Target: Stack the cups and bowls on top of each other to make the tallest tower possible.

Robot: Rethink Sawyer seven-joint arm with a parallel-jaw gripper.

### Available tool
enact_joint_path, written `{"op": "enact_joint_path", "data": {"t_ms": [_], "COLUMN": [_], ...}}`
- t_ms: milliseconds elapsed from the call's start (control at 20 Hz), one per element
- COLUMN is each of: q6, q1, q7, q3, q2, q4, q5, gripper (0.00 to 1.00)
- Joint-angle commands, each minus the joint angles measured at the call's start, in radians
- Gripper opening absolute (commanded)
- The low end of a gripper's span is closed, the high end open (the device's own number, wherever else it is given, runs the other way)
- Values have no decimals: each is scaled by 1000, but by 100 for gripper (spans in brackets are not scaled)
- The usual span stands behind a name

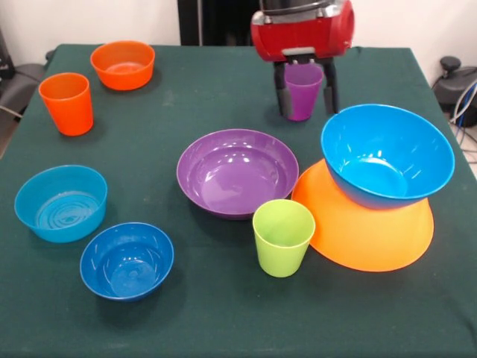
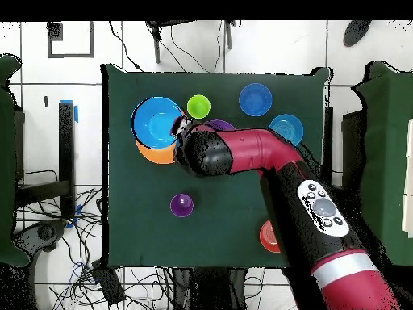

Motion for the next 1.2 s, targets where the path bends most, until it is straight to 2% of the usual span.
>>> {"op": "enact_joint_path", "data": {"t_ms": [50,500,1200], "q6": [101,43,86], "q1": [-31,-21,-88], "q7": [-113,-117,-180], "q3": [23,-57,-32], "q2": [21,43,81], "q4": [50,47,27], "q5": [-18,-126,-187], "gripper": [100,100,100]}}
